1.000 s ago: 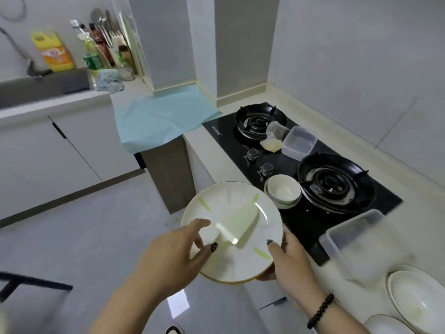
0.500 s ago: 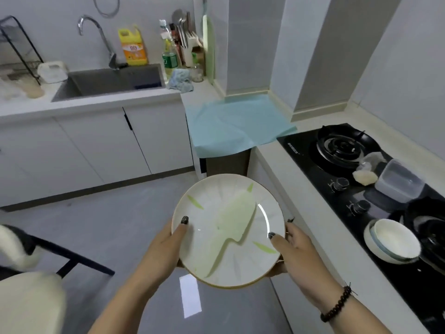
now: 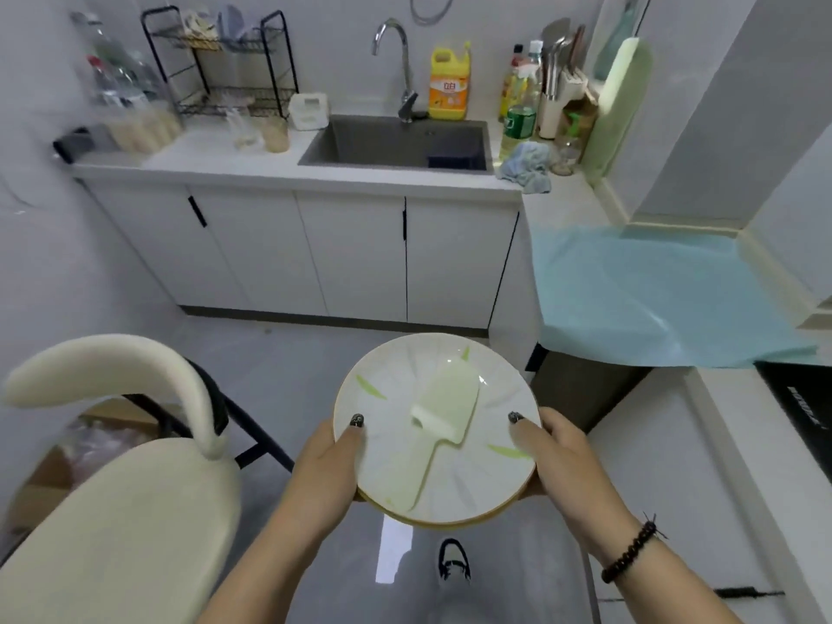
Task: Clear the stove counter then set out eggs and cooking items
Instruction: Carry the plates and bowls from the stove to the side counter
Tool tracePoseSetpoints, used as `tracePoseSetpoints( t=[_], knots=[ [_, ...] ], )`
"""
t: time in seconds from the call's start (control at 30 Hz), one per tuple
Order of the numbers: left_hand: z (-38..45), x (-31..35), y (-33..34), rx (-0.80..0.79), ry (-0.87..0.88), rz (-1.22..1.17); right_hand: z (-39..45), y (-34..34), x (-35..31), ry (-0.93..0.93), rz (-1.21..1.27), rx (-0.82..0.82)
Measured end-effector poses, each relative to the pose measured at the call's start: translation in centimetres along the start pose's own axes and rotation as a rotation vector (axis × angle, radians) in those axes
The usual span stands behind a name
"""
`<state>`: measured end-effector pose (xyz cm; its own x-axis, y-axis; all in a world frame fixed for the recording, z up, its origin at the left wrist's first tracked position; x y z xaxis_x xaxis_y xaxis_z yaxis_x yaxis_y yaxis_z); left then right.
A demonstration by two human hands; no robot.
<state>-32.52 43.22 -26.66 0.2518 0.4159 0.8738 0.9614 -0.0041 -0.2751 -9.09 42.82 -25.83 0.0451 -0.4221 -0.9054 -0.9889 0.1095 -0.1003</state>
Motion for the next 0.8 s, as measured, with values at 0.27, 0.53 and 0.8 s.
tracePoseSetpoints(
  t=[0.27,0.53,0.8],
  knots=[
    [13.2,3.3,-6.2,0.169,-0.055,-0.111,15.1,8.3,-7.8,-0.038,-0.033,-0.192],
    [25.6,8.8,-12.9,0.363,-0.096,-0.219,29.6,18.0,-17.1,-0.065,-0.075,-0.37],
    [35.5,11.2,-21.1,0.451,-0.091,-0.251,39.8,28.7,-22.5,-0.067,-0.127,-0.478]
  ],
)
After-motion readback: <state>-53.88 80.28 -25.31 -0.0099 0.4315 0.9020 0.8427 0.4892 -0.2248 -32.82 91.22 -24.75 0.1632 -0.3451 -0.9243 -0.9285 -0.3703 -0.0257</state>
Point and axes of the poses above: each hand's wrist, its own z-axis towards the middle knuckle, its own y-axis out of the palm, x = y × z, the point moved 2 cm from there along z, towards the middle knuckle, and after that the axes turned 3 degrees about z, right-handed, at the moved point
